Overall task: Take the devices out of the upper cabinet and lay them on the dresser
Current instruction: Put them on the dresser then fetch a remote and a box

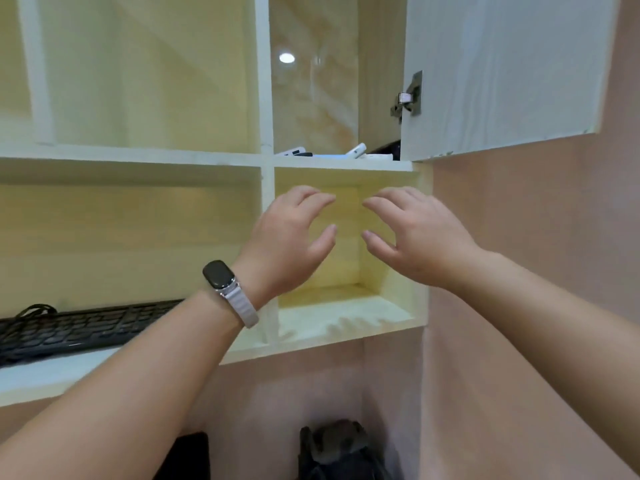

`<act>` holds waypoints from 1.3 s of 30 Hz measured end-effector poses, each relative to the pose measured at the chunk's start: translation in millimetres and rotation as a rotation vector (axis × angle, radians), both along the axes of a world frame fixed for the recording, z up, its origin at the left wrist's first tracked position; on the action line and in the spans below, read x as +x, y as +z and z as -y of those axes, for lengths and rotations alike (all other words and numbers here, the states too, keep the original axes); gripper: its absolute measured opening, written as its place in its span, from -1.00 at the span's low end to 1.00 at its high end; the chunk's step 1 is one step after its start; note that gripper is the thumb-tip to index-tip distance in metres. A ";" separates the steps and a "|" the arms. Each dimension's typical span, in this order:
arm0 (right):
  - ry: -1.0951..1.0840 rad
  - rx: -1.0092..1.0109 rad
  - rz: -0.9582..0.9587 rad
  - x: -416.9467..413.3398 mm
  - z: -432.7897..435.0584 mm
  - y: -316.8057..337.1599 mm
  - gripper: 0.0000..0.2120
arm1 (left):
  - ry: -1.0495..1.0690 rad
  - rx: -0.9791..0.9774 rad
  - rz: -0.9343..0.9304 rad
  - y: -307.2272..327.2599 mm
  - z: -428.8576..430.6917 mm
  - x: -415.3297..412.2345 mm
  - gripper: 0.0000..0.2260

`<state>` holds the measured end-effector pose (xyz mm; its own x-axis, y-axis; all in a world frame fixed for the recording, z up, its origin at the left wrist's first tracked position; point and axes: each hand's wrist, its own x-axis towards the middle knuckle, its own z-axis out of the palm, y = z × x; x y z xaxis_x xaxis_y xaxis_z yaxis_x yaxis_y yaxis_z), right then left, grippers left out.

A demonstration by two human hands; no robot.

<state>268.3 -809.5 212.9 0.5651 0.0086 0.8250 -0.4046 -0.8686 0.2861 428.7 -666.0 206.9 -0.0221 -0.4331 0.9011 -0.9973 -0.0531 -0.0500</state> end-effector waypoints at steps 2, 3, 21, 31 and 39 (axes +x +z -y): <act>0.001 -0.062 -0.002 9.8 10.1 25.8 -0.47 | -0.042 0.004 -0.053 32.2 10.8 -2.5 -0.59; 0.002 -0.066 -0.013 14.4 14.8 38.7 -0.45 | -0.028 0.008 -0.059 48.8 15.3 -3.5 -0.59; 0.131 0.228 -0.460 90.6 73.6 133.7 -0.18 | 0.806 0.666 -0.041 165.1 61.7 -9.1 -0.69; 0.200 0.215 -0.404 89.6 76.1 130.6 -0.33 | 0.710 0.554 -0.064 154.6 50.5 -11.0 -0.73; 0.243 0.174 -0.249 70.5 77.2 120.6 -0.47 | 0.617 0.412 0.044 134.1 33.1 -13.7 -0.69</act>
<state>338.8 -886.7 333.4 0.7470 0.0391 0.6637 -0.1174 -0.9748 0.1896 415.0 -699.2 341.0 0.3020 -0.6810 0.6671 -0.7891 -0.5712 -0.2259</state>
